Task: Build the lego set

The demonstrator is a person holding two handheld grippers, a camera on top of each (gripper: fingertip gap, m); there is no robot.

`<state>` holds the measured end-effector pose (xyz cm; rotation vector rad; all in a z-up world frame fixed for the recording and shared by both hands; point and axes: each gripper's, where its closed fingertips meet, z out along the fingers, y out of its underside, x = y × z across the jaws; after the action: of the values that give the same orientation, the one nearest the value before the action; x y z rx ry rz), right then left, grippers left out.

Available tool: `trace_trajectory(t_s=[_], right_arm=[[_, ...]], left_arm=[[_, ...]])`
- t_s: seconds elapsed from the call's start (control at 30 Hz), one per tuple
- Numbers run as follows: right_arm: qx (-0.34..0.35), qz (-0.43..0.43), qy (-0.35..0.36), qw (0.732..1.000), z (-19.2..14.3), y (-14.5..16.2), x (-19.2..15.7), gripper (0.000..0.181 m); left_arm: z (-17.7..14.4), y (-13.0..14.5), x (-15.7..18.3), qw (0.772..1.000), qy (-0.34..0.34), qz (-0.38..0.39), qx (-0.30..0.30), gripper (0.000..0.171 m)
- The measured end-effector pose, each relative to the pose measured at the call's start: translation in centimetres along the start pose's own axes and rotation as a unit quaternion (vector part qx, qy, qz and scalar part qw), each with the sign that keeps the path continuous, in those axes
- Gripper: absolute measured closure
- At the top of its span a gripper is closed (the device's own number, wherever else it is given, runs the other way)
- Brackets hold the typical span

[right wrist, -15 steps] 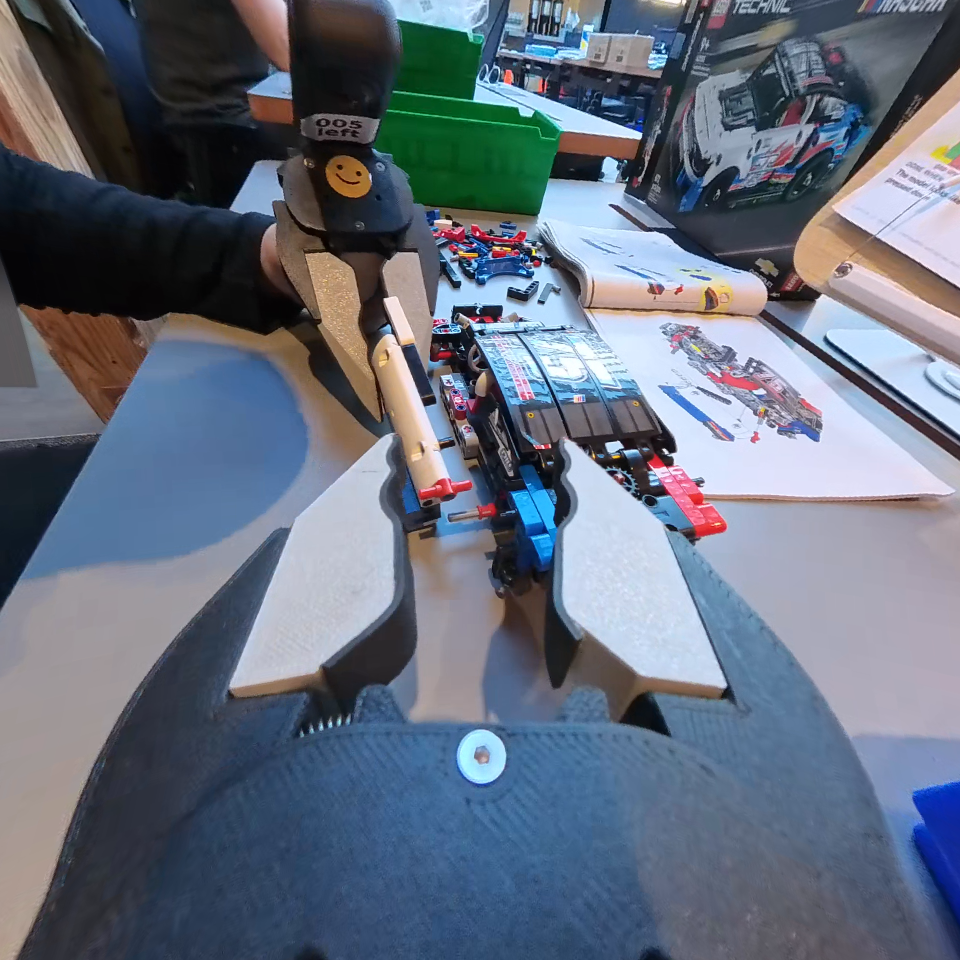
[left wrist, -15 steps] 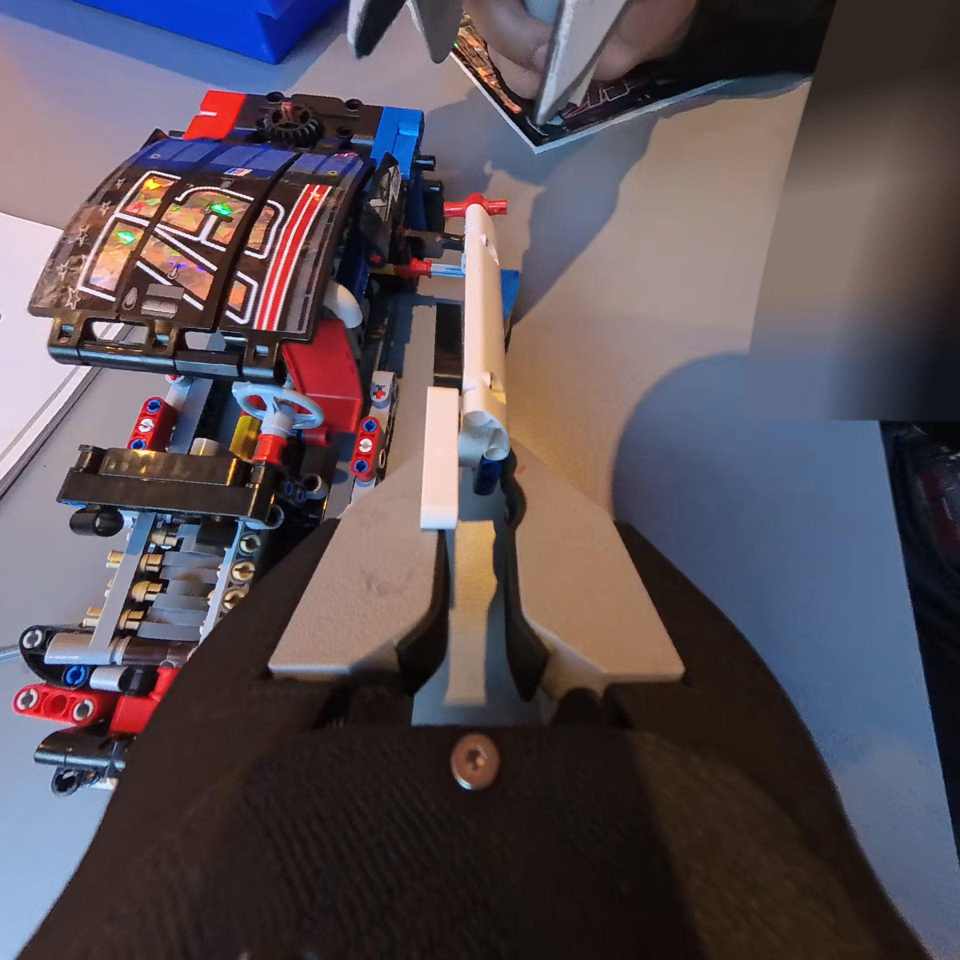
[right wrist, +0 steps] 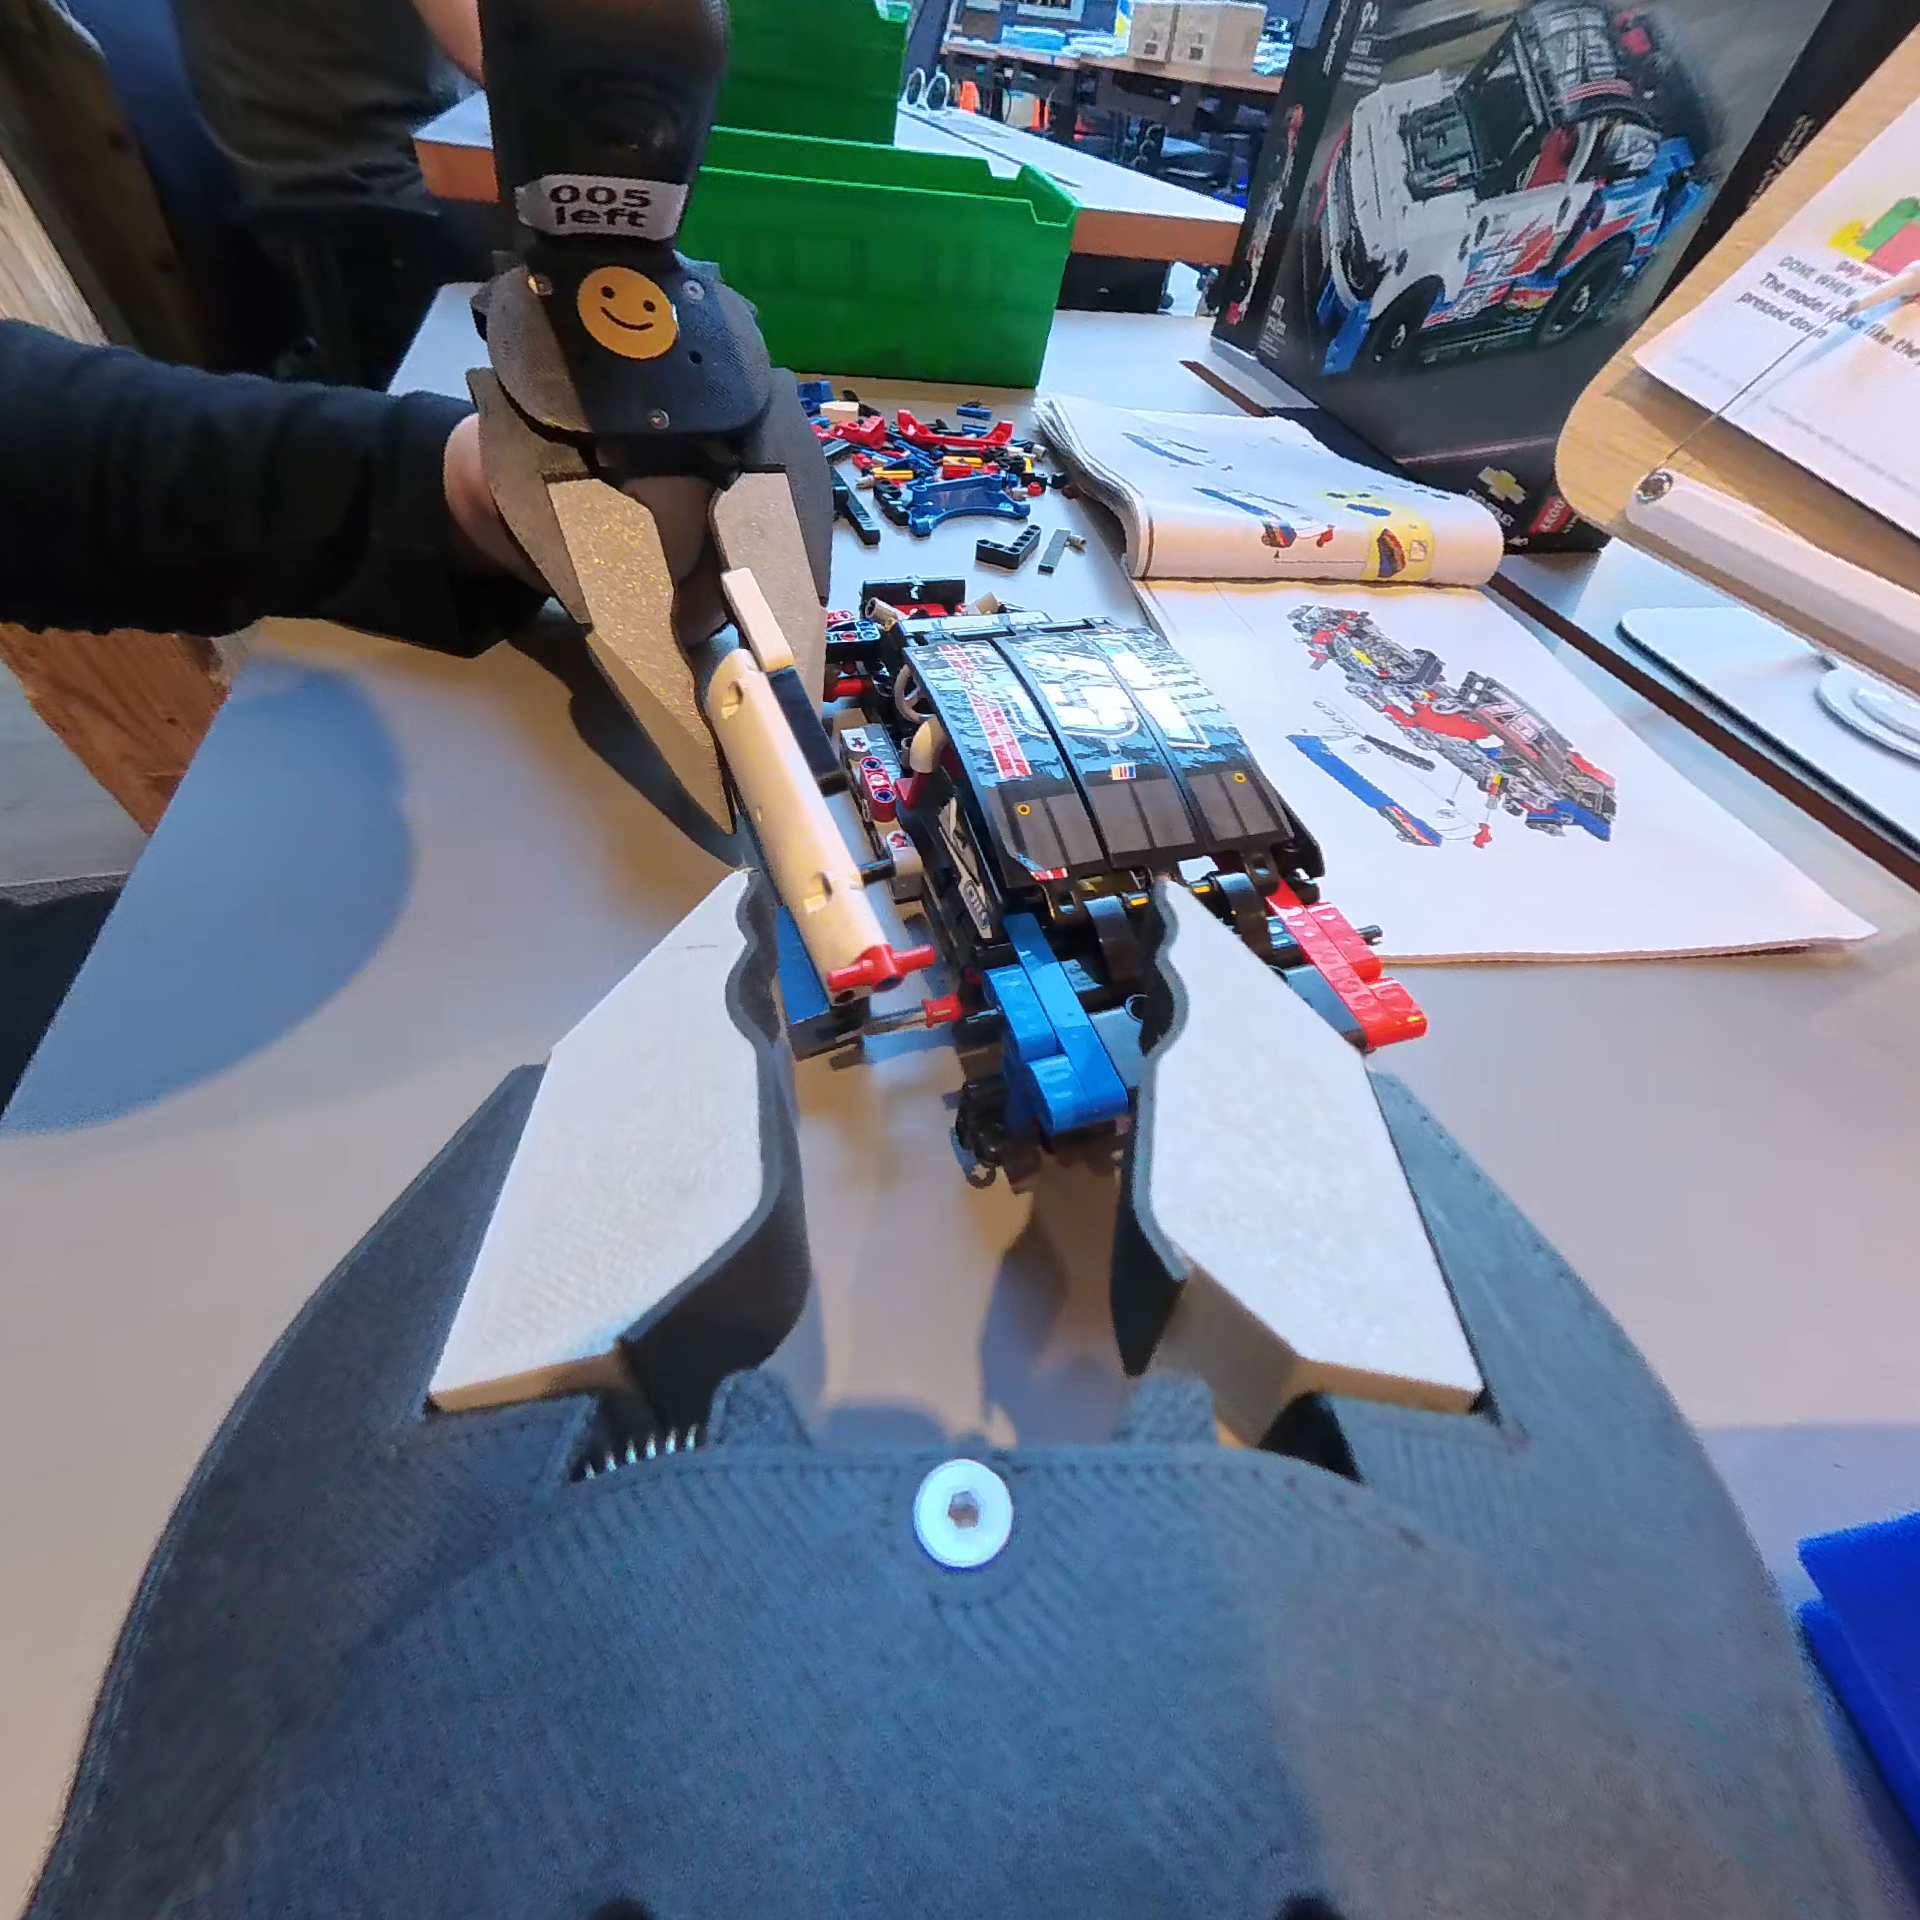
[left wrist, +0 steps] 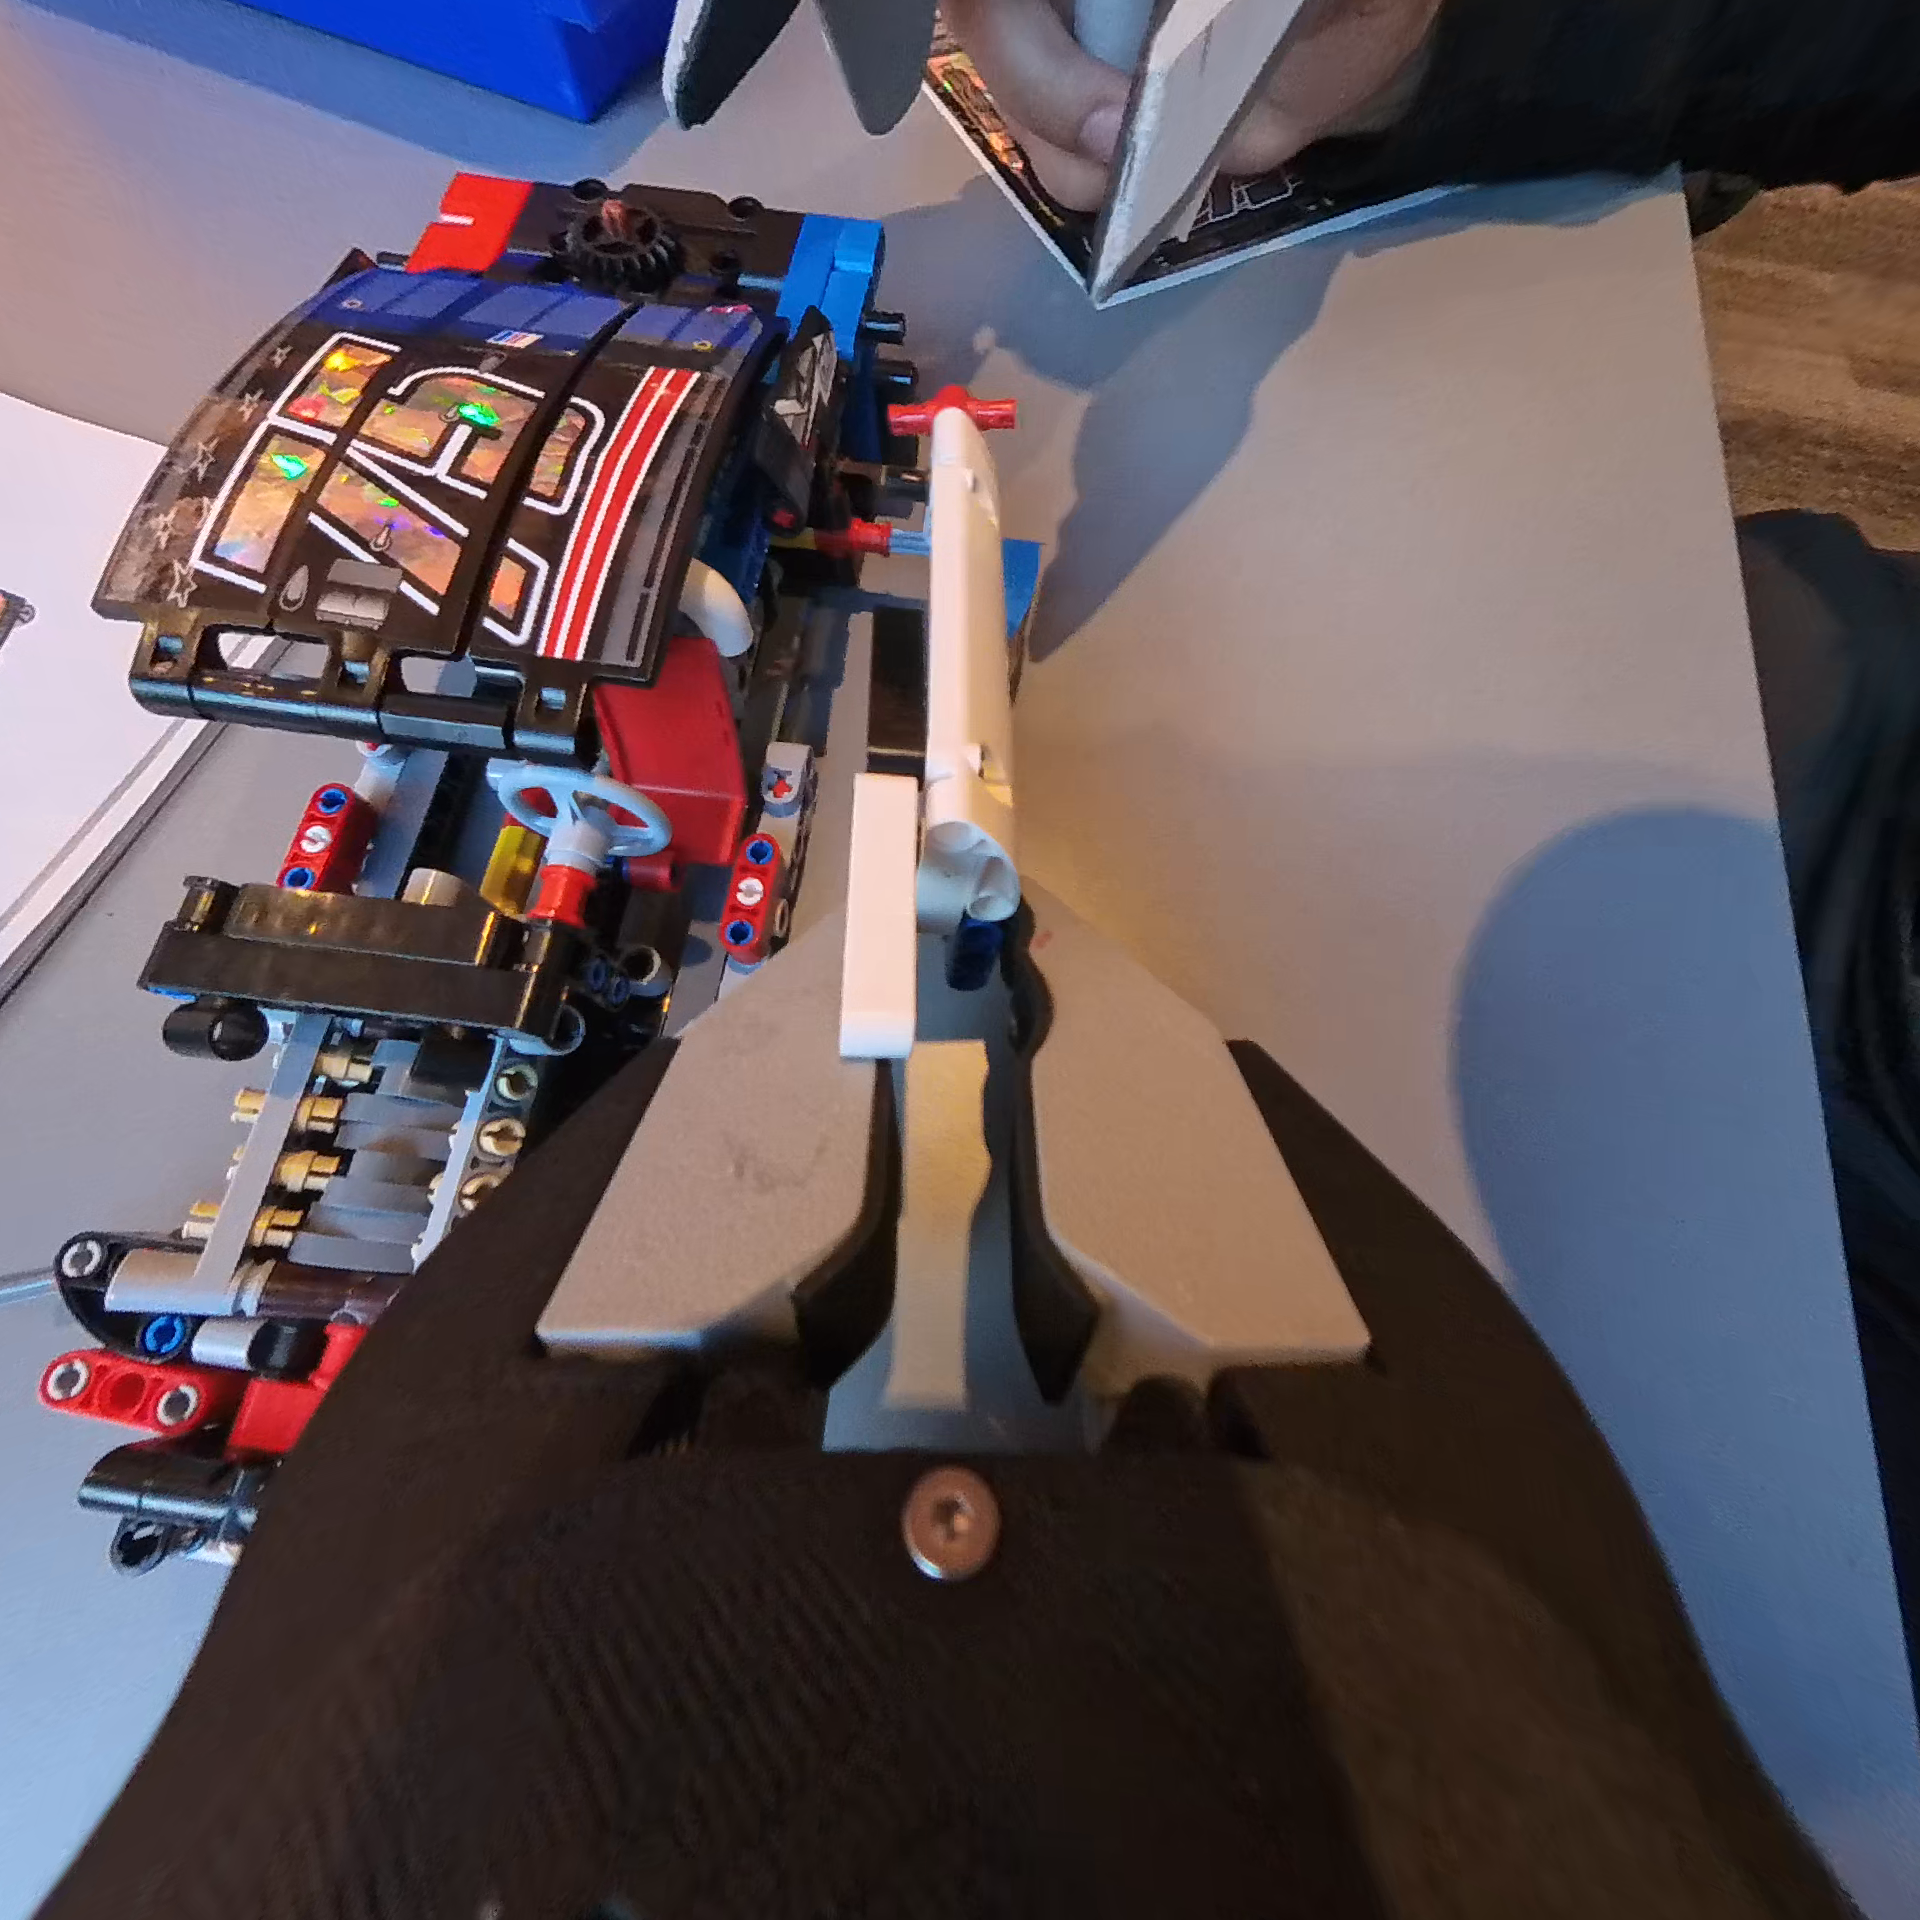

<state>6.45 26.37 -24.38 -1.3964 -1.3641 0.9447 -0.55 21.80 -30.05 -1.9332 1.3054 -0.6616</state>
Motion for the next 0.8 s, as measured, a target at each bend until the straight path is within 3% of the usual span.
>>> trace_trajectory(t_s=[0.3, 0.8], right_arm=[[-0.037, -0.045, 0.004, 0.998, 0.4, 0.9, -0.7, 0.116], [-0.025, -0.045, -0.003, 0.999, 0.4, 0.5, -1.3, 0.122]], left_arm=[[0.4, -0.2, 0.1, 1.000, 0.003, -0.017, 0.000, 0.158], [0.2, -0.2, 0.3, 1.000, -0.018, 0.014, 0.001, 0.158]])
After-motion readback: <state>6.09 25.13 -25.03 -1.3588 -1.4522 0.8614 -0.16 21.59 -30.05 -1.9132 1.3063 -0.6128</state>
